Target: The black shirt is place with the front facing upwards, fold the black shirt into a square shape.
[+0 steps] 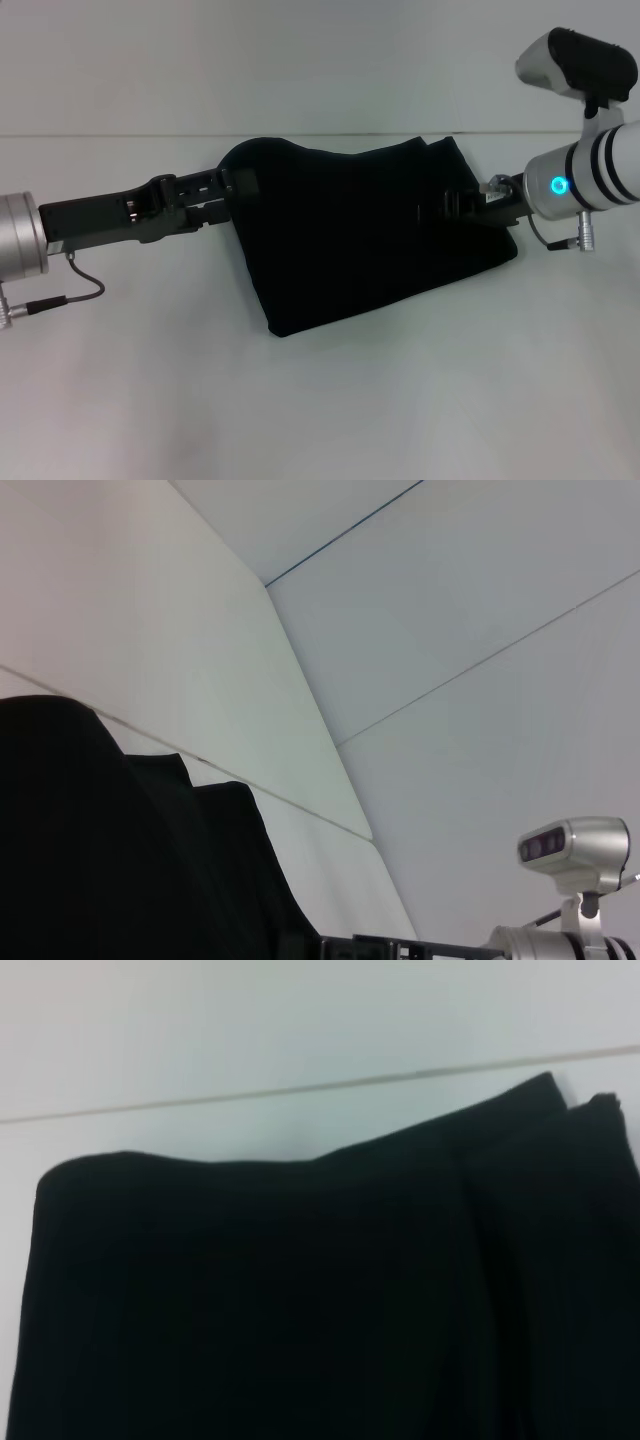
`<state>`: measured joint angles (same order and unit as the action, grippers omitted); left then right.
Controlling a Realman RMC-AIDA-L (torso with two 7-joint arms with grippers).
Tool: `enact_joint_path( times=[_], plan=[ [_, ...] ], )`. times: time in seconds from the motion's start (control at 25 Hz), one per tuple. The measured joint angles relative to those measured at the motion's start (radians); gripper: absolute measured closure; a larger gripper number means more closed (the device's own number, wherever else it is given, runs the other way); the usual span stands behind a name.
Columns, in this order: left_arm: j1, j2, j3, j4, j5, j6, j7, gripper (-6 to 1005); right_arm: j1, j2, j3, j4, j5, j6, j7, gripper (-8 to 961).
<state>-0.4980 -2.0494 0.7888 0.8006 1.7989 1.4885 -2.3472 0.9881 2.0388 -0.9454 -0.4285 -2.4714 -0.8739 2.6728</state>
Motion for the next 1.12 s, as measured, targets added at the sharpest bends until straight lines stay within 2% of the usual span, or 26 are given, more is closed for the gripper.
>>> enact_joint_path(
  times=[0.12,0.4,0.68,1.12],
  plan=[
    [-0.002,0.000,0.000,0.000,0.000,-0.005,0.000,48,-0.004,-0.001,0.004,-0.015,0.019,-0.008,0.000,276],
    [-0.003,0.000,0.000,0.000,-0.002,-0.017,-0.002,48,0.005,0.005,-0.015,-0.014,0.004,0.002,0.000,300],
    [-0.002,0.000,-0.002,0.000,-0.007,-0.019,-0.004,49,-0.005,0.001,-0.019,-0.012,-0.012,0.012,0.002,304],
    [-0.010,-0.006,-0.002,0.000,-0.008,-0.028,-0.004,49,0.005,0.019,-0.062,0.020,-0.012,0.062,0.002,309]
  ],
)
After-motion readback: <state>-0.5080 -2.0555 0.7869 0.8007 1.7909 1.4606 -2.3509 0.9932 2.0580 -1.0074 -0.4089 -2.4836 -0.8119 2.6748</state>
